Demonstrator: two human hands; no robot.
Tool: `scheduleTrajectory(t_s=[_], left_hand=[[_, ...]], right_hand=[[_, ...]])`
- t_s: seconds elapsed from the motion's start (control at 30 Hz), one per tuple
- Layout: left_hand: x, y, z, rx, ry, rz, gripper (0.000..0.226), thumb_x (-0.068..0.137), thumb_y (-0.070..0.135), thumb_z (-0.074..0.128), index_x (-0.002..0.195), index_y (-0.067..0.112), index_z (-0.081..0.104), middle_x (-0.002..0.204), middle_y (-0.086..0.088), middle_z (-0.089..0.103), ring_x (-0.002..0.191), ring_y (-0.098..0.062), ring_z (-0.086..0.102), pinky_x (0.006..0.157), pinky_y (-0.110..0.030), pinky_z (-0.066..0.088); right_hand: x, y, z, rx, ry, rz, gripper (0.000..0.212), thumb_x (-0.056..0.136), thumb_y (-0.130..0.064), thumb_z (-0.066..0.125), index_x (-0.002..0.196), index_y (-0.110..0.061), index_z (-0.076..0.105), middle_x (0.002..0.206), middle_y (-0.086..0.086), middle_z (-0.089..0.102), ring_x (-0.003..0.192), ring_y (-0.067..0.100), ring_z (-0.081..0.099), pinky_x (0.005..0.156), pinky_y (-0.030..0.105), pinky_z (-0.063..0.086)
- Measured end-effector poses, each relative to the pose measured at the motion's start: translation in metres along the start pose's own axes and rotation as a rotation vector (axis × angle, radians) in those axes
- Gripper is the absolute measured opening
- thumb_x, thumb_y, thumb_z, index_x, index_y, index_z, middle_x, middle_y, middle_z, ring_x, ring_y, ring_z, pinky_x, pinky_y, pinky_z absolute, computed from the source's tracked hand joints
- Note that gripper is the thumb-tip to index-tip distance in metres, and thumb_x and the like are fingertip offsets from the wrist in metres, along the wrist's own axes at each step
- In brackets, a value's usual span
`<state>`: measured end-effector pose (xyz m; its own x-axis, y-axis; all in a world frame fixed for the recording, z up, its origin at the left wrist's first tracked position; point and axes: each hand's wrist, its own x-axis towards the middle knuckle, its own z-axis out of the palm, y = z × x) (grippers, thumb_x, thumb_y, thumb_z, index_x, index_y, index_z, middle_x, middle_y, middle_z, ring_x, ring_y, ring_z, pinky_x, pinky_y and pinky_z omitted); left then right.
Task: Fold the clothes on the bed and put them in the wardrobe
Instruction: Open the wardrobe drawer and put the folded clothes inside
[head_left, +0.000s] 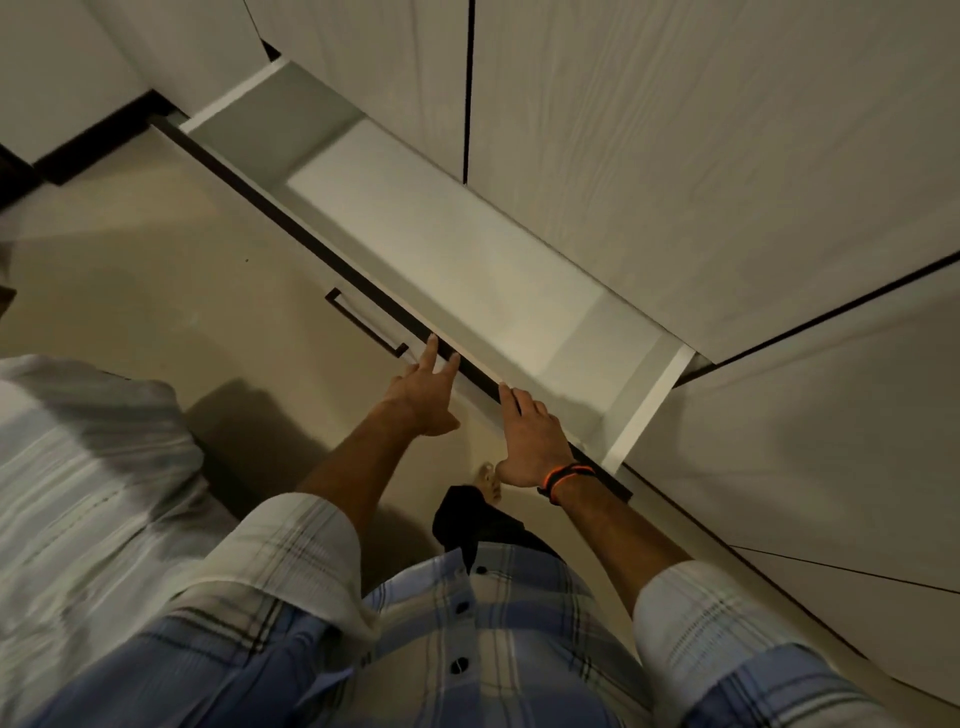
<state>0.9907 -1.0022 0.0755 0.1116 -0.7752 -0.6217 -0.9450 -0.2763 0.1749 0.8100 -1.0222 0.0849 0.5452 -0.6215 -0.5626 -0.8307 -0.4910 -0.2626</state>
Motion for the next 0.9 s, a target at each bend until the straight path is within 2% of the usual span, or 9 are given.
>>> scheduleTrajectory(t_s=[0.1,0.33,0.43,0.57,0.73,0.83,0.9], left_hand=[[-0.027,0.006,0.025,-0.066,0.009,-0.019,0.101,0.085,0.042,0.071,0.157,0.023,0.003,0.161,-0.013,-0.022,0.143,-0.041,0.026,0.112,-0.049,0.035],[-0.088,0.029,0.088,-0.331,-0.013,-0.008,0.102,0.084,0.033,0.074,0.157,0.029,0.002,0.163,-0.011,-0.011,0.145,-0.035,0.027,0.115,-0.045,0.034],[-0.11,0.044,0.106,-0.453,-0.012,-0.012,0.1,0.087,0.029,0.072,0.157,0.025,0.0,0.164,-0.012,-0.006,0.148,-0.031,0.021,0.117,-0.037,0.027],[-0.127,0.057,0.118,-0.574,0.044,-0.076,0.091,0.092,0.026,0.065,0.157,0.013,0.002,0.164,-0.012,0.009,0.149,-0.025,0.016,0.117,-0.03,0.019],[-0.147,0.072,0.122,-0.779,0.105,-0.248,0.08,0.094,0.021,0.062,0.156,0.012,0.012,0.158,-0.011,0.029,0.139,-0.029,0.04,0.113,-0.036,0.035],[-0.161,0.086,0.127,-0.894,0.149,-0.347,0.076,0.093,0.015,0.062,0.155,0.013,0.019,0.155,-0.01,0.035,0.134,-0.028,0.047,0.11,-0.04,0.041],[-0.168,0.099,0.134,-0.965,0.167,-0.418,0.075,0.092,0.01,0.062,0.153,0.012,0.02,0.153,-0.011,0.038,0.132,-0.03,0.048,0.108,-0.041,0.043]], right_hand=[[-0.025,-0.003,0.016,-0.055,-0.024,-0.005,0.117,0.071,-0.027,0.076,0.156,-0.008,-0.003,0.157,0.012,0.017,0.137,0.033,0.03,0.108,0.041,0.035],[-0.072,-0.002,0.039,-0.005,-0.076,-0.002,0.108,0.074,-0.024,0.073,0.155,-0.004,0.004,0.155,0.014,0.019,0.137,0.035,0.03,0.11,0.043,0.037],[-0.089,-0.002,0.044,0.04,-0.109,-0.017,0.105,0.074,-0.016,0.073,0.155,-0.005,0.008,0.156,0.013,0.019,0.139,0.034,0.029,0.112,0.04,0.036],[-0.098,-0.003,0.05,0.085,-0.154,-0.065,0.101,0.074,-0.012,0.071,0.155,-0.007,0.011,0.157,0.012,0.022,0.141,0.031,0.031,0.113,0.036,0.036],[-0.103,0.004,0.052,0.205,-0.217,-0.151,0.093,0.074,-0.008,0.071,0.154,-0.013,0.023,0.153,0.008,0.036,0.136,0.027,0.041,0.105,0.032,0.041],[-0.107,0.015,0.056,0.29,-0.294,-0.197,0.086,0.076,-0.006,0.071,0.15,-0.015,0.029,0.147,0.007,0.044,0.131,0.026,0.047,0.098,0.03,0.044],[-0.109,0.023,0.059,0.336,-0.362,-0.217,0.084,0.078,-0.003,0.071,0.15,-0.014,0.029,0.149,0.008,0.044,0.134,0.025,0.045,0.1,0.03,0.042]])
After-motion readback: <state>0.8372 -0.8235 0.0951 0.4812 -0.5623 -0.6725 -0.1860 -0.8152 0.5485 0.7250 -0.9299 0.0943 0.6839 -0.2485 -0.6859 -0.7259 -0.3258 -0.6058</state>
